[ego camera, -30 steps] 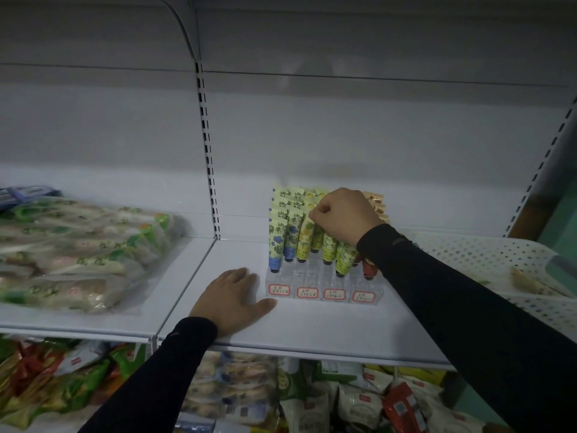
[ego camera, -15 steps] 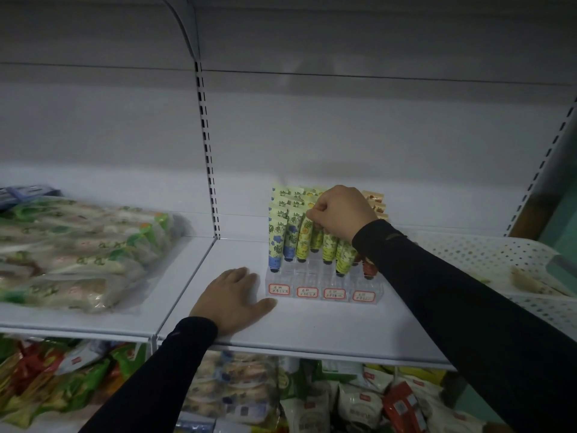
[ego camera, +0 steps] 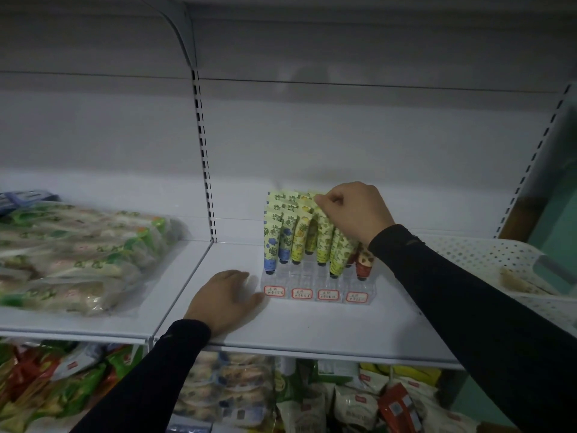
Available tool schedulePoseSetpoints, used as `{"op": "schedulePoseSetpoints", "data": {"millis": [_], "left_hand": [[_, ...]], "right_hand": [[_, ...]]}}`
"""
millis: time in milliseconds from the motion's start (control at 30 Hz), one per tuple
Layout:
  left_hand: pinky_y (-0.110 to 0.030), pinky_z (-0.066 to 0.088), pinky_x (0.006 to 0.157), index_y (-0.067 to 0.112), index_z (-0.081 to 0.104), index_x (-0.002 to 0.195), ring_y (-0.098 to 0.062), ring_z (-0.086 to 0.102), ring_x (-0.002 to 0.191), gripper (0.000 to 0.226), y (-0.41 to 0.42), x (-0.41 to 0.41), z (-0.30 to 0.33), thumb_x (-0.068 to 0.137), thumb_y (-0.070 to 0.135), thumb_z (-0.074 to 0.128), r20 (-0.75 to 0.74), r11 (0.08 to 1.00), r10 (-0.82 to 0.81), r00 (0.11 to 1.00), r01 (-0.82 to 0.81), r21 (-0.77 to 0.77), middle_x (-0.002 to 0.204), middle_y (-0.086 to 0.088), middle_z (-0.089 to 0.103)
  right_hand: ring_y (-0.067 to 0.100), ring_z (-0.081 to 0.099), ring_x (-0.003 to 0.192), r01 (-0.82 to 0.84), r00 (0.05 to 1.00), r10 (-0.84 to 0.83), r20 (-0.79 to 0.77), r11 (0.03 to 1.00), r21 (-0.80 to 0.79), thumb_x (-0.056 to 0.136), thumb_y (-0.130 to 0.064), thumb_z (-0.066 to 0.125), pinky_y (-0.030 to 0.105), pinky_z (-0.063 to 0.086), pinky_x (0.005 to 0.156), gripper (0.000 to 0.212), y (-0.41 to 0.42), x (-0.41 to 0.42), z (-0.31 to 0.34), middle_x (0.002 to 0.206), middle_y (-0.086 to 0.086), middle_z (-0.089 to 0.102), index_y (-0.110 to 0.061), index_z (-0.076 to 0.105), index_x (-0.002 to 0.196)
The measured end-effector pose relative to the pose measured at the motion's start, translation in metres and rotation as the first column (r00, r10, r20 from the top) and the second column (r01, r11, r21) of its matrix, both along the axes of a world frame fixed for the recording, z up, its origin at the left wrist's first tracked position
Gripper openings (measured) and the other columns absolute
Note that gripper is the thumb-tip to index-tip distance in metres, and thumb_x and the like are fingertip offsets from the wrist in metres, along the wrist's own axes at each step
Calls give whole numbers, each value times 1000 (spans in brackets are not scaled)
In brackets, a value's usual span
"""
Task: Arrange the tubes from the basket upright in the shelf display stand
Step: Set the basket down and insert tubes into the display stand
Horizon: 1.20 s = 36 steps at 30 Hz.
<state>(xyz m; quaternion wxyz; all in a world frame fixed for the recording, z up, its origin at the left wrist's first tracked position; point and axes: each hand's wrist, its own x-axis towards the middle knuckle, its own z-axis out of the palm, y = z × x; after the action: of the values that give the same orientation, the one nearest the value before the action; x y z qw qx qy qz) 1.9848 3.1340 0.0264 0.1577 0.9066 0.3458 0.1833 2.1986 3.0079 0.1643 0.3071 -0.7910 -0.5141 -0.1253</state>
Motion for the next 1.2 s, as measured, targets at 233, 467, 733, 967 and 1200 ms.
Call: {"op": "schedulePoseSetpoints", "data": {"millis": [233,467,733,967,1200], "left_hand": [[-24,38,95,19,69,119,-17,58,118,46,-19,-9,43,88,50,57,371,993,24,928,-64,95,126,2,66],[-17,31,95,21,65,125,-6,50,118,50,-84,36,105,88,52,49,358,946,-274,893,184,265,128,7,62],[-26,34,101,19,51,140,-17,45,130,54,-142,150,135,98,51,48,49,823,-502,864,460,333,142,0,53],[-38,37,108,21,37,149,-25,42,134,66,-167,251,134,95,59,46,-392,787,-489,779,588,187,151,-6,42],[-36,30,114,27,24,155,-20,31,144,100,-172,322,104,75,73,64,-621,811,-498,606,579,-85,160,4,28]], "right_hand": [[6,55,94,-76,996,73,54,995,70,94,-44,58,19,38,83,36,-61,17,4,113,-2,65,-19,69,117],[15,55,115,32,987,-31,156,999,-7,91,-41,61,13,29,95,36,-131,54,-5,121,2,66,-16,70,116],[18,55,117,200,977,-184,110,967,-158,92,-45,59,23,36,97,41,-202,111,-17,126,3,63,-17,67,120],[18,53,120,238,966,-259,13,867,-437,91,-52,58,27,40,98,48,-228,165,-25,136,1,56,-25,59,130],[12,54,118,58,967,-200,-156,773,-631,83,-53,69,22,42,88,59,-210,198,-31,137,-7,54,-31,53,135]]}}
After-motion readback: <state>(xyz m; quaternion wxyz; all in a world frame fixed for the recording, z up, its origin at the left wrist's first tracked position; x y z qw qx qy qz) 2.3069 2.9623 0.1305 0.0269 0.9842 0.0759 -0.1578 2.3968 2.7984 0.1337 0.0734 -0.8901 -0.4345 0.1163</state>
